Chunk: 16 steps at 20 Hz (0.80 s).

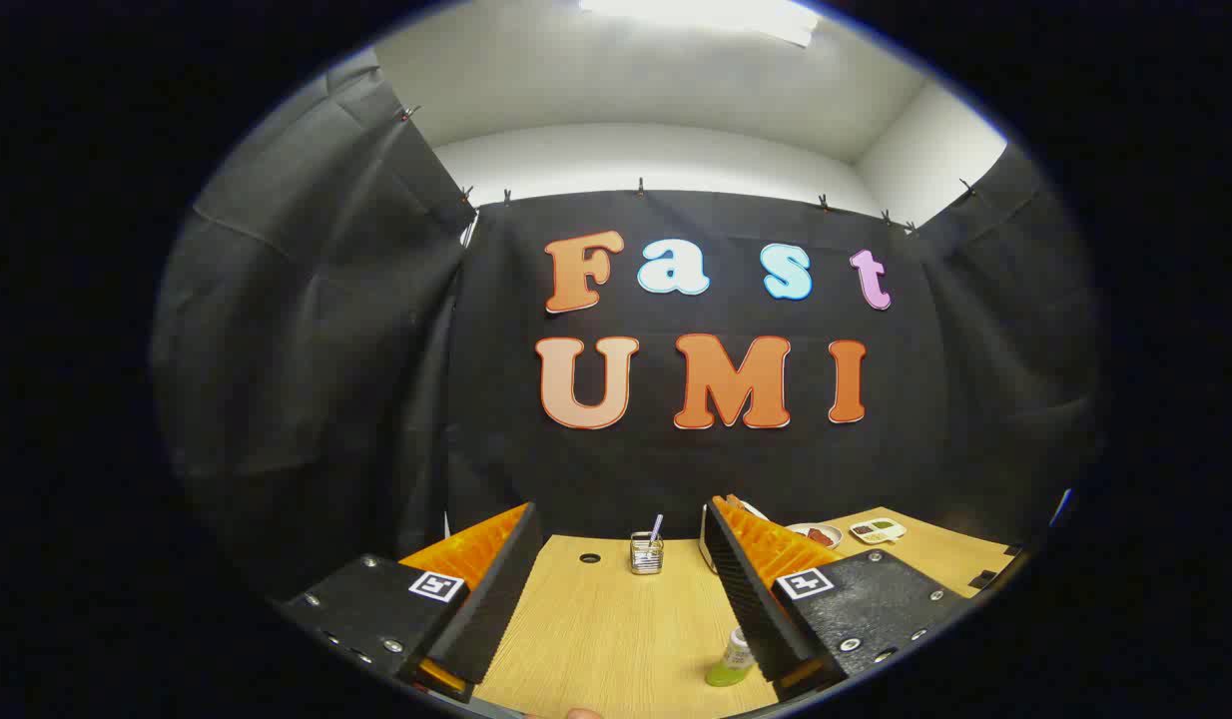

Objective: Take the bottle from table, then pour the juice into the cup, finally place the bottle on the coaster

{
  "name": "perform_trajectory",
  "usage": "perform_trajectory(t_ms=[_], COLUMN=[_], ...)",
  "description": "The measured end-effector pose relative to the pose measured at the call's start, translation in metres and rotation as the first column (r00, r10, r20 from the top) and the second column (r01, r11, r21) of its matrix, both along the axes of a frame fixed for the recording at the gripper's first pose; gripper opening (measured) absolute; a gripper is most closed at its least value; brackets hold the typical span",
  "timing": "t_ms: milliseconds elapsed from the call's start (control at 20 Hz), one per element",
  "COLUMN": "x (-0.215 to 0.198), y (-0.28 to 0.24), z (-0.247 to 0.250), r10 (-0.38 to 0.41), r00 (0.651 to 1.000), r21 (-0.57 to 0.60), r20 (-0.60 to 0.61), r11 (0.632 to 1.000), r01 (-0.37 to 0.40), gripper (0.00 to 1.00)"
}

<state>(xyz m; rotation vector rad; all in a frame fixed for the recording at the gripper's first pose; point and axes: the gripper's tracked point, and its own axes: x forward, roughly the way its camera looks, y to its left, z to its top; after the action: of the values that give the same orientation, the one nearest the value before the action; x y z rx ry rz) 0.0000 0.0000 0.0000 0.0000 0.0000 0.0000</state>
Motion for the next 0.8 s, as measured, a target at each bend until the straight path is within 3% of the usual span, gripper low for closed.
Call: perform_trajectory(t_ms=[400,800], x=[-0.015,-0.021], y=[0.017,-0.006], z=[0.002,-0.012], r10=[0.069,0.018], r00=[0.998,1.000], r21=[0.045,0.032], r20=[0.009,-0.020], r11=[0.997,0.999], r01=[-0.070,-0.018], gripper=[0.98,0.98])
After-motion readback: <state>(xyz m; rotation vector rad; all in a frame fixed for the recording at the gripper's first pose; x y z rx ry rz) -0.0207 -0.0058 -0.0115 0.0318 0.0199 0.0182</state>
